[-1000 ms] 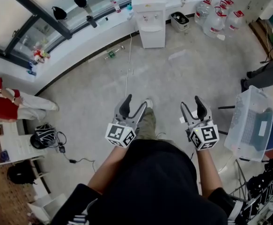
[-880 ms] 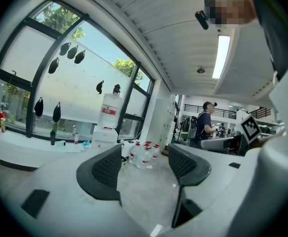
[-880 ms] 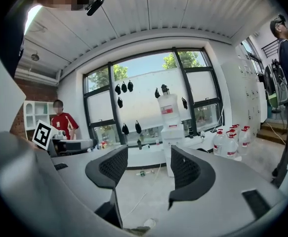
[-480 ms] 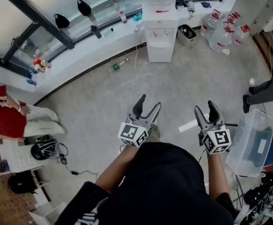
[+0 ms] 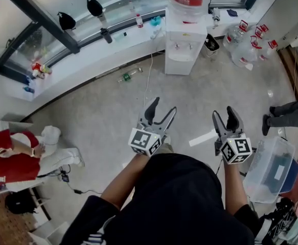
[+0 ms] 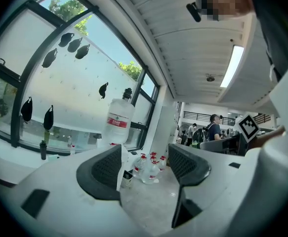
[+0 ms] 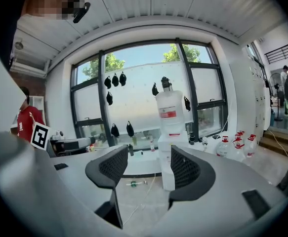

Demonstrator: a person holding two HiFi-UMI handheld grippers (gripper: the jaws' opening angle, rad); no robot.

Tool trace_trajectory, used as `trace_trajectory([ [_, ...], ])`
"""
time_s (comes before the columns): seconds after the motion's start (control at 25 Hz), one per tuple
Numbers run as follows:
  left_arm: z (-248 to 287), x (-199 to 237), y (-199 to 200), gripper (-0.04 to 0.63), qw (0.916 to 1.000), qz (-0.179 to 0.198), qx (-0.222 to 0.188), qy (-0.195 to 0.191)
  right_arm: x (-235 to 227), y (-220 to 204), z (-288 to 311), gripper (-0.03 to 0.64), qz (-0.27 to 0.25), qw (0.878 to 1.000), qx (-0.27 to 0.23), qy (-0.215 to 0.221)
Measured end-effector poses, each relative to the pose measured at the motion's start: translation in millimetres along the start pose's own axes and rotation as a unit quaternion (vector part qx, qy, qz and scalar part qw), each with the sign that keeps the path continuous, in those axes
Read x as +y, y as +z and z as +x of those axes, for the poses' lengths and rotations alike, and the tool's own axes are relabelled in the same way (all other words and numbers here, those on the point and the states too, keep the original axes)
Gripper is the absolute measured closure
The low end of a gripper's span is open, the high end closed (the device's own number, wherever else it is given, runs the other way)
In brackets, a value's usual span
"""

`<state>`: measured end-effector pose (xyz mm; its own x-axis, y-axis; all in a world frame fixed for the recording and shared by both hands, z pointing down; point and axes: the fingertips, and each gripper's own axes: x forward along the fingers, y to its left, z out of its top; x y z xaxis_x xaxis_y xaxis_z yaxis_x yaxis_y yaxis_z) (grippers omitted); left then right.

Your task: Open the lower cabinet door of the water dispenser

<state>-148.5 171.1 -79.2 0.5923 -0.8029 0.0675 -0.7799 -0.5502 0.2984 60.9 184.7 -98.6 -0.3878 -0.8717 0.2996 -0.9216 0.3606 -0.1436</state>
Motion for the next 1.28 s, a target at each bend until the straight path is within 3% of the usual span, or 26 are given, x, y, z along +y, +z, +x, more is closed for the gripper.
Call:
trace_trajectory([
  [0.24,22.3,44.3,-3.0,0.321,0.9985,-0.053,0.005,-0.008,4.9,12.8,39.9,0.377,-0.006,1.0,0.0,-0.001],
  [0.48,38.0,47.3,-2.8,0.321,0.9988,-0.045,0.008,-0.016,-12.7,-0.8,48.3,0.376,0.01,1.0,0.017,-0.015],
  [0.8,49.4,51.8,-19.9,0.321,0.9982,-0.051,0.031,0.007,-60.3,4.4,74.7,0.376,0.016,1.0,0.012,-0.018],
  [1.28,137.5,86.8,1.6,0.321,0.9969,-0.02,0.039,0.066,-140.3,46.2,191.5,0.376,0.019,0.999,-0.007,0.037],
])
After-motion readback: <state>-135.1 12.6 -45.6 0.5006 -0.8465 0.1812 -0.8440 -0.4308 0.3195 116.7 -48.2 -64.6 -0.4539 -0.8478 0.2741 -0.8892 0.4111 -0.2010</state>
